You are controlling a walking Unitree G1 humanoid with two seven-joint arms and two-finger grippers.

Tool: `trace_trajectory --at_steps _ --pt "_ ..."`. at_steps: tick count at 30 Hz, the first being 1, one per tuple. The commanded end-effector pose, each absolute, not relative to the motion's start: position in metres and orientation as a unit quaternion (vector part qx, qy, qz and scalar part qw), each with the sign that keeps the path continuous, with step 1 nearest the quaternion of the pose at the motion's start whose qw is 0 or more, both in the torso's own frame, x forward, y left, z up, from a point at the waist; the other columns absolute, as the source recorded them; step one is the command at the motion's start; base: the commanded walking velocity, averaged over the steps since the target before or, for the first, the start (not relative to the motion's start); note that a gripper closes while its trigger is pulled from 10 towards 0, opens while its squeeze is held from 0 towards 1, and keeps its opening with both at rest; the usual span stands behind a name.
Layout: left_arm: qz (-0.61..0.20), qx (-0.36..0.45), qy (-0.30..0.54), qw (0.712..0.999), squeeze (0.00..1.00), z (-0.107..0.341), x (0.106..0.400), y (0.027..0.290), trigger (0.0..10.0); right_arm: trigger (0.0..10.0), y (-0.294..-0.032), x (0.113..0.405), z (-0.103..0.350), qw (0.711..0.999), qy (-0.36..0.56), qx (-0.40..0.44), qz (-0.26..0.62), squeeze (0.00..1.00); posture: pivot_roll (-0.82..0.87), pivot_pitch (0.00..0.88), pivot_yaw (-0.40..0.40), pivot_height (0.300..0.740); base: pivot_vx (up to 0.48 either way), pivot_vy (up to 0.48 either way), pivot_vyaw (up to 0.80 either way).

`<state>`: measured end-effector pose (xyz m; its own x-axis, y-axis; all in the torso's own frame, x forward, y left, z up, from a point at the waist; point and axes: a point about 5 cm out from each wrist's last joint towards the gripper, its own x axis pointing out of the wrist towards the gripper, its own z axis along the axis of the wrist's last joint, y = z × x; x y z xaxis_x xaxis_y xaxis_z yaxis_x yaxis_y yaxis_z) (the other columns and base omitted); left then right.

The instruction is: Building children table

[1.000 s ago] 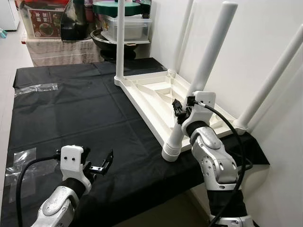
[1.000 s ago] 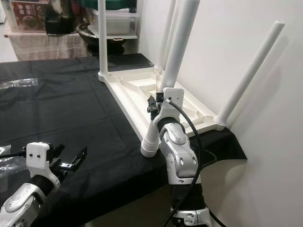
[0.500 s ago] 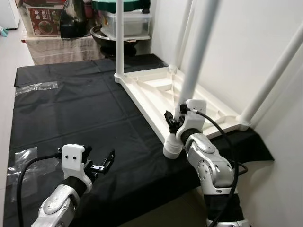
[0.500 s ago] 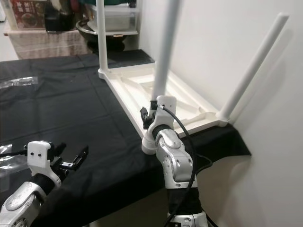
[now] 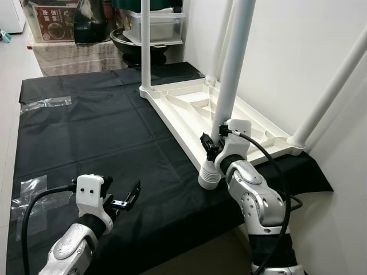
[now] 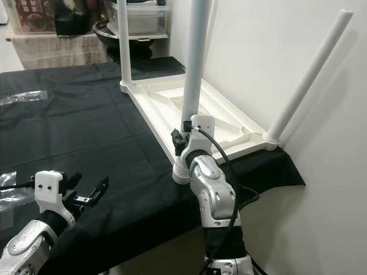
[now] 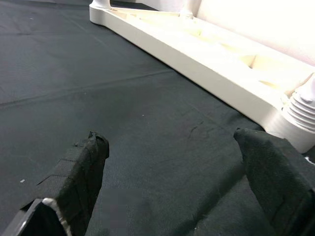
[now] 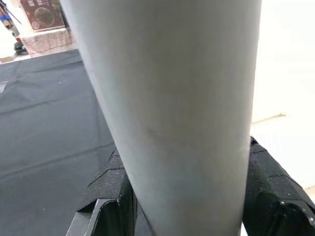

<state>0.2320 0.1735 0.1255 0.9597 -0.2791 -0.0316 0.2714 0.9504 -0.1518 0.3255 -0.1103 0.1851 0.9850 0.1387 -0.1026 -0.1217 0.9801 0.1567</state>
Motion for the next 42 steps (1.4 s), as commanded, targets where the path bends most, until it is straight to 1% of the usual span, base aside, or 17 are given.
trace_trajectory --at_steps 1,16,22,29,42 --pt "-0.145 -0.076 0.036 0.986 0.00 0.121 0.232 0.172 10.0 10.0 -0.114 0.326 0.196 0.994 0.043 0.081 0.060 0.00 0.07 0.000 -0.102 0.740 0.000 0.000 0.00" --pt "-0.148 -0.076 0.037 0.985 0.00 0.120 0.232 0.170 10.0 10.0 -0.116 0.333 0.211 0.994 0.020 0.092 0.056 0.00 0.07 0.000 -0.103 0.740 0.000 0.000 0.00" --pt "-0.148 -0.077 0.038 0.985 0.00 0.120 0.232 0.170 10.0 10.0 -0.121 0.338 0.218 0.994 0.012 0.092 0.050 0.00 0.07 0.000 -0.104 0.740 0.000 0.000 0.00" --pt "-0.149 -0.077 0.039 0.985 0.00 0.119 0.231 0.169 10.0 10.0 -0.134 0.347 0.235 0.995 -0.018 0.093 0.028 0.00 0.07 0.000 -0.103 0.740 0.000 0.000 0.00" --pt "-0.153 -0.077 0.041 0.984 0.00 0.118 0.231 0.169 10.0 10.0 -0.140 0.351 0.246 0.994 -0.035 0.102 0.033 0.00 0.06 0.000 -0.096 0.740 0.000 0.000 0.00"
